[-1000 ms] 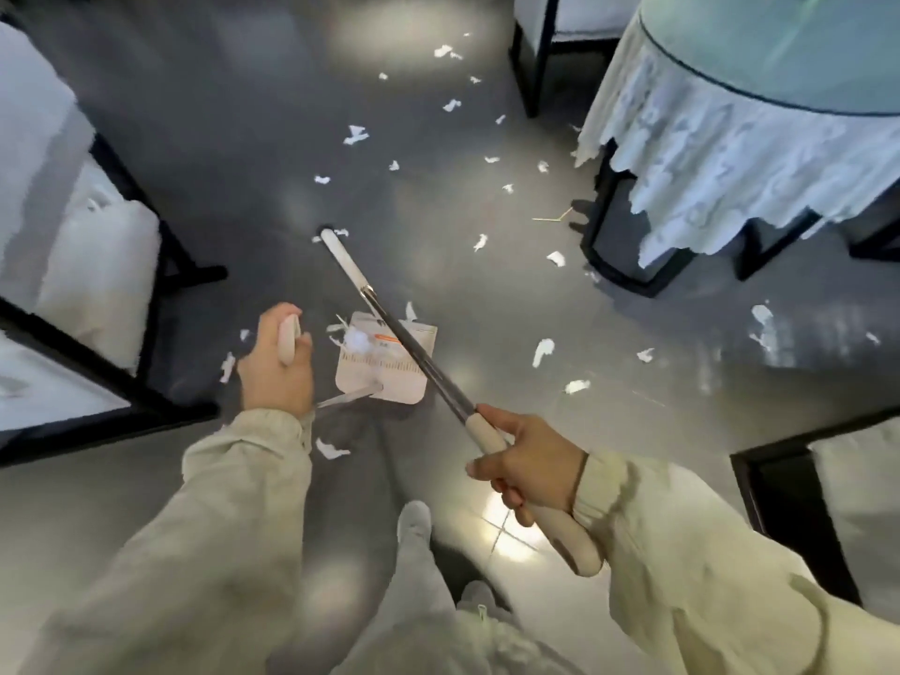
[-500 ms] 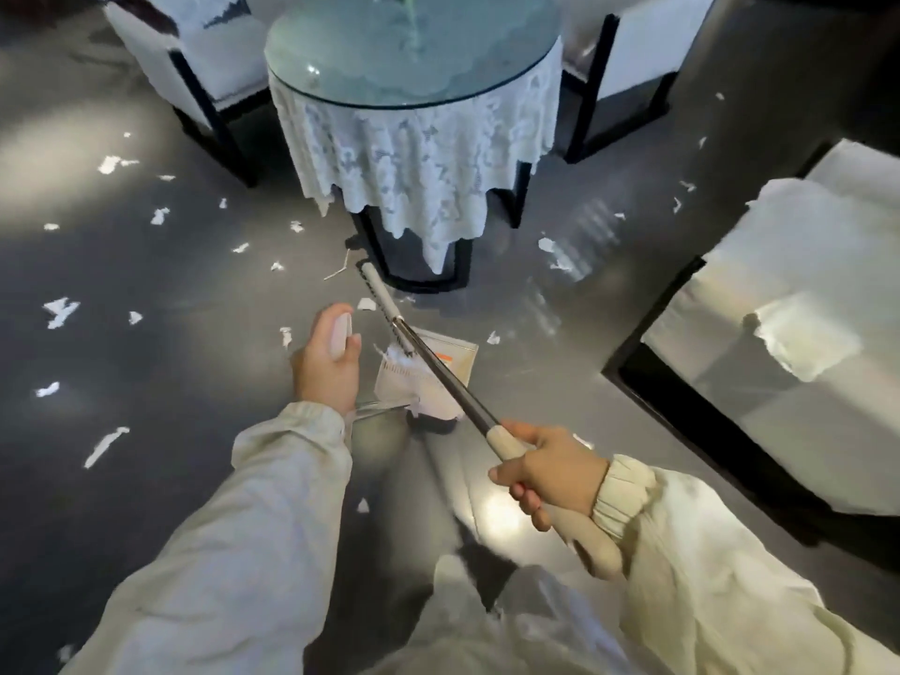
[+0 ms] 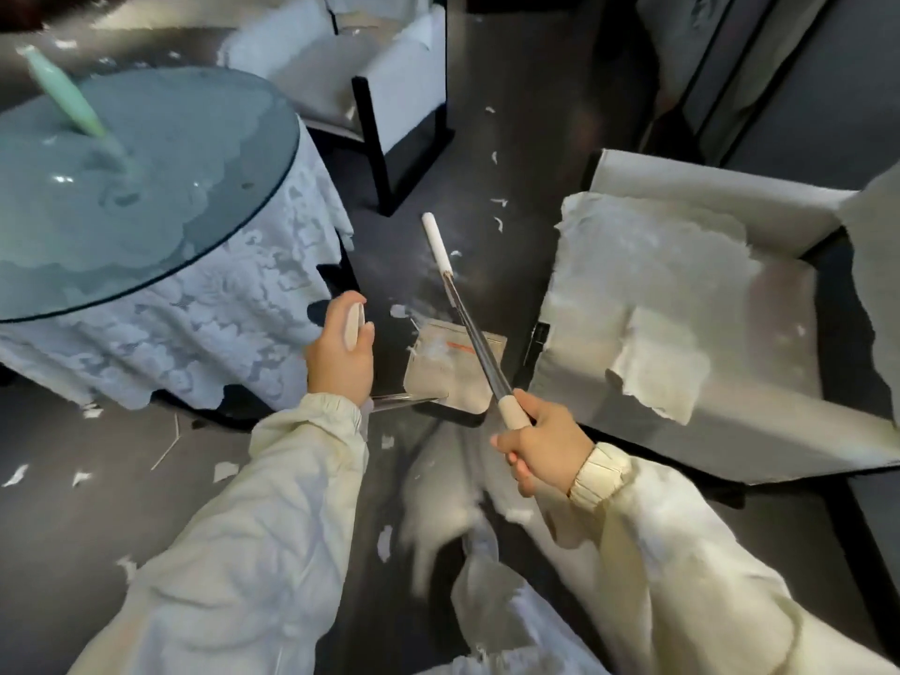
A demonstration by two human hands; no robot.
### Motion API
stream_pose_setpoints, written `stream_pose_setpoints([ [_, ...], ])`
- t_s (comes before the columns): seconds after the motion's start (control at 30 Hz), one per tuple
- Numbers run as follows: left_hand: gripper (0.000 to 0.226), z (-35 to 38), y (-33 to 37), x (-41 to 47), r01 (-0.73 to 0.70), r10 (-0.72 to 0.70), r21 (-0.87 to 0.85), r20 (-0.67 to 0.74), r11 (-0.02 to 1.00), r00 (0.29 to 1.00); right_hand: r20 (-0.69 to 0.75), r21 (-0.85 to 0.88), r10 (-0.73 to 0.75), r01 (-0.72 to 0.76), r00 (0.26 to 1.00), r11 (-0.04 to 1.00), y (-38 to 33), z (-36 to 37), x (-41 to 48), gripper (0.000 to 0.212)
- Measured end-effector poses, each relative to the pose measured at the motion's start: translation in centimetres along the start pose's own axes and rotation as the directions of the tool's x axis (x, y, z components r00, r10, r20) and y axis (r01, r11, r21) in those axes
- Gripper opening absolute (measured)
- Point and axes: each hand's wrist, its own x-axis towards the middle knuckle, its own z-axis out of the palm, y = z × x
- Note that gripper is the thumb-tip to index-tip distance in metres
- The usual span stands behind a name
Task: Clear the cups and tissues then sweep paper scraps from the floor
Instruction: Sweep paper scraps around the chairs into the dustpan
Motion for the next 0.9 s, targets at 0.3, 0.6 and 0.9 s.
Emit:
stream_pose_setpoints([
  [0.3,0.029,8.3,8.1,21.3,-0.072,0.075,-0.056,0.044,0.996,0.996,-0.127,0.043,-0.159,0.166,0.979,0.985,-16.8,-3.8,16.0,0.073],
  [0.6,0.034,18.0,10.2,45.3,-0.165,0.174,-0.081,0.116,0.983,0.978,-0.195,0.121,-0.203,0.229,0.959,0.966,-34.8,-7.2,34.6,0.074],
  [0.9,0.031,28.5,16.4,67.4,-0.254,0.271,-0.109,0.21,0.961,0.939,-0.276,0.155,-0.192,0.241,0.942,0.958,-50.2,-13.1,48.6,0.074],
])
